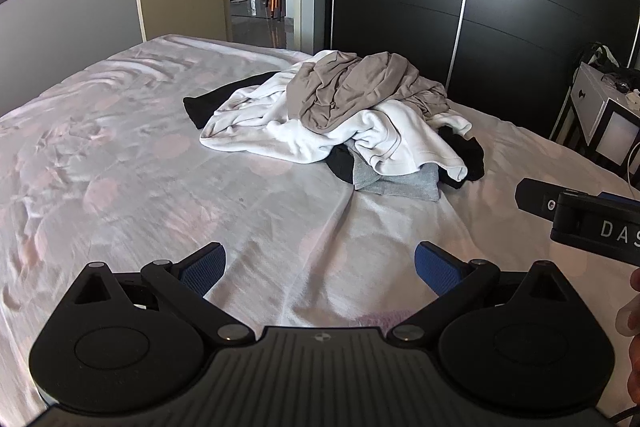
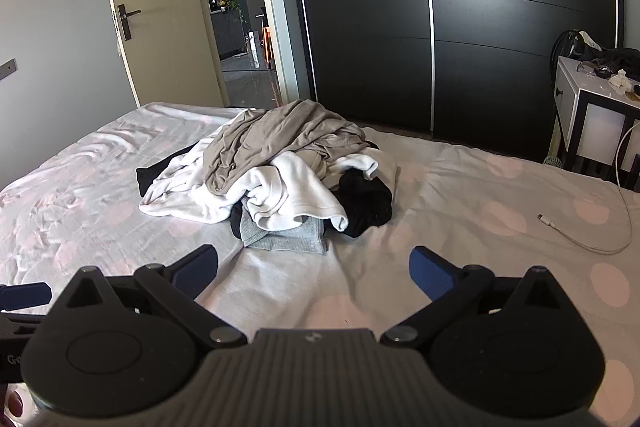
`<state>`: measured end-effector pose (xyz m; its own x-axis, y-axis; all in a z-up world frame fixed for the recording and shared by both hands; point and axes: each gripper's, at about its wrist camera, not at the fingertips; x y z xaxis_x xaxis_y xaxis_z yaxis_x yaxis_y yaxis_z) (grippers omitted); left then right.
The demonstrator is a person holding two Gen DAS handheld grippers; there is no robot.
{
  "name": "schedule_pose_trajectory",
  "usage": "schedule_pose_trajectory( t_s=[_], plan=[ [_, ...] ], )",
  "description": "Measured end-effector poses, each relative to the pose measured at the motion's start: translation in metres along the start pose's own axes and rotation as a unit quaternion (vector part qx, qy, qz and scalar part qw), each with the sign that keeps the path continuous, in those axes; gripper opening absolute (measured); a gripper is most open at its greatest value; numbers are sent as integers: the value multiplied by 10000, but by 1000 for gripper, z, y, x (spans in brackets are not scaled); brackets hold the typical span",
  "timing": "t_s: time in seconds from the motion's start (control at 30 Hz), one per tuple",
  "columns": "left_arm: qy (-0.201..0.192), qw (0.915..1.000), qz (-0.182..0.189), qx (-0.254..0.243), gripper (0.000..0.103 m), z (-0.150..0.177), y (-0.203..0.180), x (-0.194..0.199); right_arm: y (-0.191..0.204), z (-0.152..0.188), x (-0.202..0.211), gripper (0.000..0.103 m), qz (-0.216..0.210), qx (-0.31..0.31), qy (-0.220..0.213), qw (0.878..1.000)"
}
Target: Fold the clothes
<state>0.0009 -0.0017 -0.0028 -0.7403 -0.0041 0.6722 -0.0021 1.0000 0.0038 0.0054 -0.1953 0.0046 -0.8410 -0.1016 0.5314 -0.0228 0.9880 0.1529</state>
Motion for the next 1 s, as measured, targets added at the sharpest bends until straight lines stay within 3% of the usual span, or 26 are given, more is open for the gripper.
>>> schedule_pose_trajectory(
  t_s=[1.0],
  plan=[
    [83,9997,-167,163,103,5,15,-5,11,9,-2,102,-133,-21,165,9998]
  ],
)
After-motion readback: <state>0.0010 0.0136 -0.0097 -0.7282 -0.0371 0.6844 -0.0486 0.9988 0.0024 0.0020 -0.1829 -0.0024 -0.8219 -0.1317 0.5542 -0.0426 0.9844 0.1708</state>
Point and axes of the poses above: each gripper's, at about its wrist camera, not at the fingertips, and x roughly against the way its jaws point, y to its left, z to its underside, and after that the axes turned 1 degree about -x, right-handed
